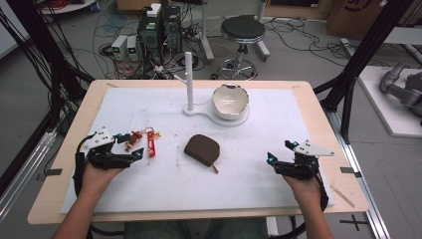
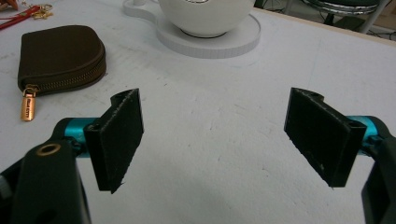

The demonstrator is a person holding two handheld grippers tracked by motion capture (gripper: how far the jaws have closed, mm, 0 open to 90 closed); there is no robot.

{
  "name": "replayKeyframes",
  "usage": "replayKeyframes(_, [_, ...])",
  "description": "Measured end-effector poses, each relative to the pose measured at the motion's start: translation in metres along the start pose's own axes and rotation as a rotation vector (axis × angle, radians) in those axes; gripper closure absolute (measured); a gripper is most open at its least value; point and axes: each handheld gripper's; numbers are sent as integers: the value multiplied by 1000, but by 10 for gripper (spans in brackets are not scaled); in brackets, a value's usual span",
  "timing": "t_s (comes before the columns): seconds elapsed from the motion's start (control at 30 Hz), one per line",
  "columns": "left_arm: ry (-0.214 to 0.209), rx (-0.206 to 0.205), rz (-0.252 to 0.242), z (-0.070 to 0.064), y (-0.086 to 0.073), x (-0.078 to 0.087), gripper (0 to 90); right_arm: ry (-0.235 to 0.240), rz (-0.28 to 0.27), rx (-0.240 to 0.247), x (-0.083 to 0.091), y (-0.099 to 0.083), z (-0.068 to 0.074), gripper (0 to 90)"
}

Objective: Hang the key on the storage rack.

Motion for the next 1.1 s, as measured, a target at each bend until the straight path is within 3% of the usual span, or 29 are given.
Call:
replayKeyframes(0.2, [0, 13, 5, 1, -2, -3, 216, 15, 15, 14, -5, -3, 1, 199])
replayKeyframes(0.23, [0, -4, 18, 0, -2, -4, 216, 14, 26, 21, -5, -3, 1, 199])
replayKeyframes(0.43, [0, -6, 12, -1, -2, -2, 216, 4, 18, 20, -4, -1, 2, 199])
replayKeyframes(0.73, [36, 14, 13, 10, -4, -1, 216, -6, 25, 26, -2, -1, 7, 199])
replayKeyframes(0.93, [70, 11, 38, 19, -4, -13, 216, -9, 28, 26, -1, -2, 7, 199])
replayKeyframes(1.1, [101, 43, 64, 29, -6, -25, 216, -9, 34, 23, -1, -4, 6, 199])
Point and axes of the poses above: each handheld gripper's, and its own axes: x roughly backward along the jaws, y roughly out of its top, z roughly to its left, and after that the axes turned 9 degrees about y, right-handed
